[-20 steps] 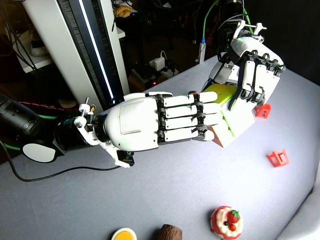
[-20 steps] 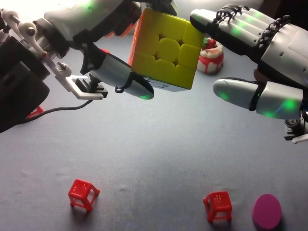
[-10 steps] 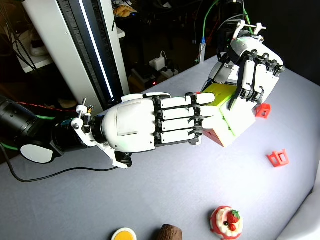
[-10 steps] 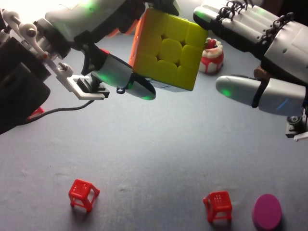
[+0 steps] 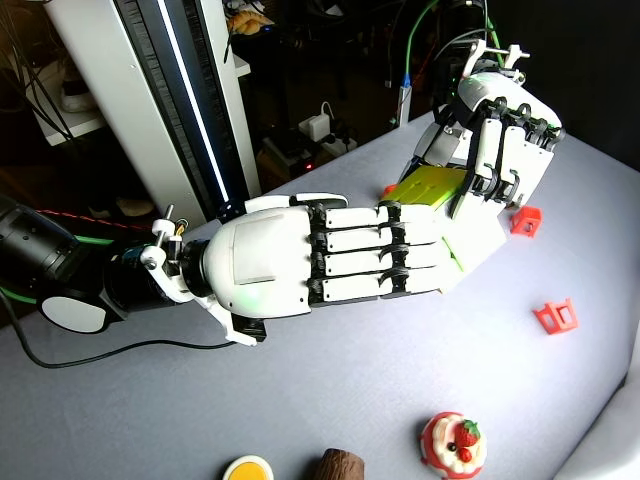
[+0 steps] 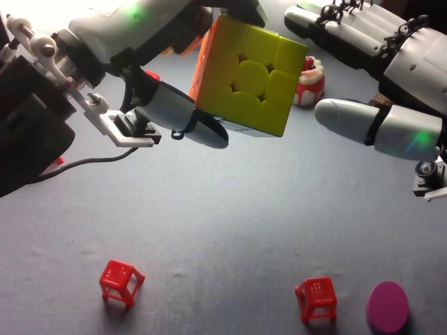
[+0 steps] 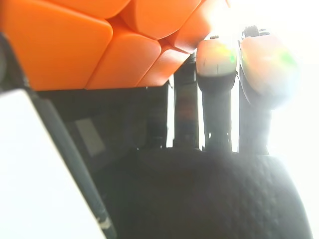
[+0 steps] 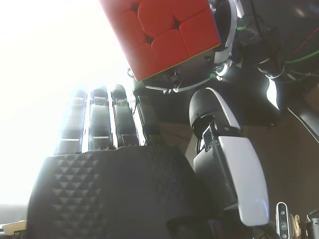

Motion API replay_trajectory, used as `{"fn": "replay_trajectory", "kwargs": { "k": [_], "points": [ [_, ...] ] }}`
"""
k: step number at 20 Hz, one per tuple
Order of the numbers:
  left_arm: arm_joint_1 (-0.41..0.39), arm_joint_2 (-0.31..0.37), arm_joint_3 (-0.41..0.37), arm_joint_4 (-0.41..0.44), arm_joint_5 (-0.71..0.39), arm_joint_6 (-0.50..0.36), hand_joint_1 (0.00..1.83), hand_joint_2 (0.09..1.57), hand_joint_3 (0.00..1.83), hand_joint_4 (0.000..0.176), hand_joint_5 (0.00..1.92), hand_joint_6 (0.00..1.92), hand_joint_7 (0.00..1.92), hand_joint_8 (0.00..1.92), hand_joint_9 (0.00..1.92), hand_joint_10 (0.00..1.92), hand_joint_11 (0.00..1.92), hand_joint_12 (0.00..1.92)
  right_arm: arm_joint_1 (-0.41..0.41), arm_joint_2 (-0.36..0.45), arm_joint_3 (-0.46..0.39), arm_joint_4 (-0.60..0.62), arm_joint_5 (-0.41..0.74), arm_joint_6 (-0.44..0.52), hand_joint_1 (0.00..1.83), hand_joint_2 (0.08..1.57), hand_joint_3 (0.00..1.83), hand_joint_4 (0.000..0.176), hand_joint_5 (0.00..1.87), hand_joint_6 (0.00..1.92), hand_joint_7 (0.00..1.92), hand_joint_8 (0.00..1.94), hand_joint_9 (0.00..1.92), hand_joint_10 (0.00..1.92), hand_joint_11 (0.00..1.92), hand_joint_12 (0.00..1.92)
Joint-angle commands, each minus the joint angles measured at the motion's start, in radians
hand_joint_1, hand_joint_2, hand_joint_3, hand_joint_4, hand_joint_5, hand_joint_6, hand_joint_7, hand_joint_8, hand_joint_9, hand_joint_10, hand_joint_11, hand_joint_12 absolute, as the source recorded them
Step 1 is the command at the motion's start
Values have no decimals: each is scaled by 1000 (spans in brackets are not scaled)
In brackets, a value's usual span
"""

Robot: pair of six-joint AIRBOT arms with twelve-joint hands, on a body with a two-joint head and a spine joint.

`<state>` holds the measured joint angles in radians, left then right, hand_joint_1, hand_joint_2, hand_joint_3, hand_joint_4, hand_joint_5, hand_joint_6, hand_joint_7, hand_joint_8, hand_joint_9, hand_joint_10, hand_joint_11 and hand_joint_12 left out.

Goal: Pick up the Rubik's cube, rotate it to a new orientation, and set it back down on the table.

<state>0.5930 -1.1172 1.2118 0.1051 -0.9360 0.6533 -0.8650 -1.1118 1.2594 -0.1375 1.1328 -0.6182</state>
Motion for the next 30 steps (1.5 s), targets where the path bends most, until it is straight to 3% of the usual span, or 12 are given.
{"fn": "replay_trajectory", "kwargs": {
  "k": [1, 3, 5, 7, 8, 9, 11, 12, 21, 24, 26, 30],
  "points": [
    [-13, 1, -3, -21, -161, -11, 1392, 477, 1564, 0, 942, 1674, 1043, 1813, 1142, 1921, 1455, 1921, 7, -3, 1, 21, 111, 5, 74, 1372, 0, 0, 1, 4, 0, 0, 0, 0, 0, 0],
    [-12, 1, -3, -23, -167, -11, 1245, 533, 1529, 0, 918, 1712, 1072, 1908, 1355, 1921, 1499, 1921, 7, -4, 0, 8, 103, 5, 50, 1387, 0, 0, 0, 0, 0, 0, 0, 0, 65, 34],
    [-12, 1, -3, -22, -167, -11, 1234, 573, 1458, 0, 880, 1680, 1039, 1920, 1362, 1921, 1487, 1921, 7, -4, -2, -1, 101, 5, 110, 1381, 0, 0, 32, 16, 0, 0, 51, 44, 2, 960],
    [-13, 1, -3, -21, -167, -10, 1233, 583, 1433, 0, 860, 1676, 1038, 1902, 1351, 1921, 1472, 1921, 7, -4, -6, -11, 100, 5, 182, 1371, 0, 0, 58, 90, 12, 5, 1, 524, 0, 1418],
    [-13, 1, -3, -21, -169, -10, 1380, 519, 1482, 0, 874, 1615, 1024, 1807, 1144, 1921, 1451, 1921, 7, -4, -8, -15, 100, 5, 145, 1388, 5, 0, 67, 150, 96, 79, 0, 990, 0, 1686],
    [-13, 1, -3, -21, -170, -10, 1409, 495, 1552, 0, 865, 1727, 1031, 1819, 1131, 1921, 1411, 1921, 7, -4, -9, -17, 100, 5, 206, 1367, 0, 0, 13, 373, 18, 741, 0, 1426, 0, 1861],
    [-13, 2, -3, -21, -172, -11, 1420, 477, 1579, 0, 892, 1757, 1039, 1795, 1123, 1921, 1397, 1921, 7, -4, -14, -22, 100, 5, 214, 1367, 0, 0, 0, 811, 0, 1568, 0, 1832, 0, 1919],
    [-13, 2, -3, -21, -173, -11, 1417, 494, 1522, 0, 872, 1683, 1030, 1765, 1101, 1921, 1374, 1921, 7, -4, -18, -26, 100, 5, 214, 1384, 5, 0, 0, 1472, 0, 1888, 0, 1915, 0, 1921],
    [-8, 3, -2, -32, -177, -9, 1238, 585, 1409, 0, 908, 1620, 981, 1918, 1242, 1921, 1364, 1921, 4, 4, -48, -38, 118, 5, 275, 1382, 1, 0, 0, 1797, 0, 1941, 41, 1921, 0, 1921],
    [-5, 3, -2, -40, -182, -7, 1192, 587, 1507, 0, 903, 1842, 998, 1921, 1224, 1921, 1358, 1921, -6, 9, -59, -38, 128, 5, 254, 1388, 3, 0, 0, 1868, 0, 1941, 59, 1921, 0, 1921],
    [-3, 3, -2, -43, -182, -7, 1404, 500, 1569, 0, 908, 1777, 1014, 1867, 1083, 1921, 1385, 1921, -10, 9, -68, -44, 134, 5, 203, 1389, 3, 0, 0, 1917, 0, 1941, 68, 1921, 0, 1921],
    [-2, 1, -1, -52, -183, -5, 1399, 510, 1565, 0, 909, 1800, 997, 1891, 1067, 1921, 1342, 1921, -18, 2, -78, -61, 136, 5, 192, 1398, 3, 0, 0, 1832, 64, 1916, 144, 1921, 0, 1921]
  ]
}}
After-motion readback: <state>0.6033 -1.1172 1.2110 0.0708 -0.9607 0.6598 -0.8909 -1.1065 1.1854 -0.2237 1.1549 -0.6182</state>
